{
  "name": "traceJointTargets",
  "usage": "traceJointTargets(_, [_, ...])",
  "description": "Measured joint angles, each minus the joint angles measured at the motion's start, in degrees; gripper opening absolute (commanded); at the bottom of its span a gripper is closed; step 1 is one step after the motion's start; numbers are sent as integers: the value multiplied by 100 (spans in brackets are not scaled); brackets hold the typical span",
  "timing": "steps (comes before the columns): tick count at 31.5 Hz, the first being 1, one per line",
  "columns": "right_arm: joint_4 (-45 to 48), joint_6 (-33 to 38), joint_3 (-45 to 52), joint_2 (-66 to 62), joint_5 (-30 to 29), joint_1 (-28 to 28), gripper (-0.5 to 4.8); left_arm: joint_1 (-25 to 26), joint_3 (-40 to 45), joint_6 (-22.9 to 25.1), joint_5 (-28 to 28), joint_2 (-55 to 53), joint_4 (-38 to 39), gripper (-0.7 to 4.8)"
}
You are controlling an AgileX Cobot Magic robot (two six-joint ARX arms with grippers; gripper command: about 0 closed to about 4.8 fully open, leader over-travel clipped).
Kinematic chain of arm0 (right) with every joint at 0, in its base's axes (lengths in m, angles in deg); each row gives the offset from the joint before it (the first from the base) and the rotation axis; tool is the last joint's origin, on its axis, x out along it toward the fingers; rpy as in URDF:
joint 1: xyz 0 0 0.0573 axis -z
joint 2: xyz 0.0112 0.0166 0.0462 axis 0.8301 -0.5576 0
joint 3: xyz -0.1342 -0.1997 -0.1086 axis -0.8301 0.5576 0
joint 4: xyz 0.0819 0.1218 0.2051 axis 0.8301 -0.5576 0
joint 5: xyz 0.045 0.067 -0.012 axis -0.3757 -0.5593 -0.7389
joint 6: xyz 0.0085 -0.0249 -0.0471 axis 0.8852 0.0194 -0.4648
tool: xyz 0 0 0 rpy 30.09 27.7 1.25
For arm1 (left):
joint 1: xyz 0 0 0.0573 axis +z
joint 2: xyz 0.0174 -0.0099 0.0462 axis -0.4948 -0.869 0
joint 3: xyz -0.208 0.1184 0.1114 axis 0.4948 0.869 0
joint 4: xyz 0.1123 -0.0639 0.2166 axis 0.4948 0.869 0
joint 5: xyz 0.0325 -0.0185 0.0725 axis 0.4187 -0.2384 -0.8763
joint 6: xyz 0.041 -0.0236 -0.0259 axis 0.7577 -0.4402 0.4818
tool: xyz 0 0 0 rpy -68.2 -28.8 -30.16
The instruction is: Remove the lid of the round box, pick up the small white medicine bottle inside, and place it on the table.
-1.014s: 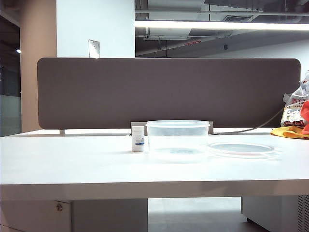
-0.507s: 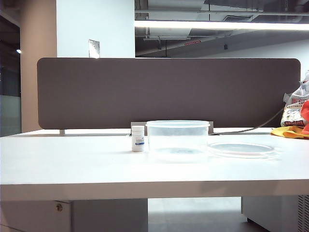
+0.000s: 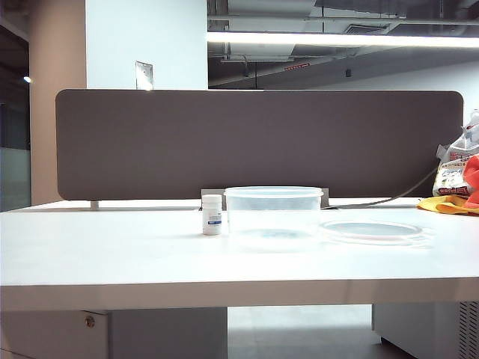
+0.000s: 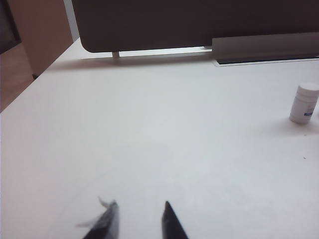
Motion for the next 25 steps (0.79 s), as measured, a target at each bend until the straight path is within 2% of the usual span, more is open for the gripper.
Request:
traceJointTargets(4, [555, 420, 363, -9, 2, 396, -1, 0, 0, 0, -2, 2, 0, 115])
traceJointTargets(10, [546, 374, 581, -7, 22, 752, -1, -2, 0, 0, -2, 2, 0, 115])
traceJointTargets(18, [-31, -11, 581, -7, 39, 748, -1, -2, 0, 0, 0, 2, 0, 115])
traceJointTargets(25, [-48, -83, 581, -7, 39, 748, -1, 0, 0, 0, -2, 4, 2, 115])
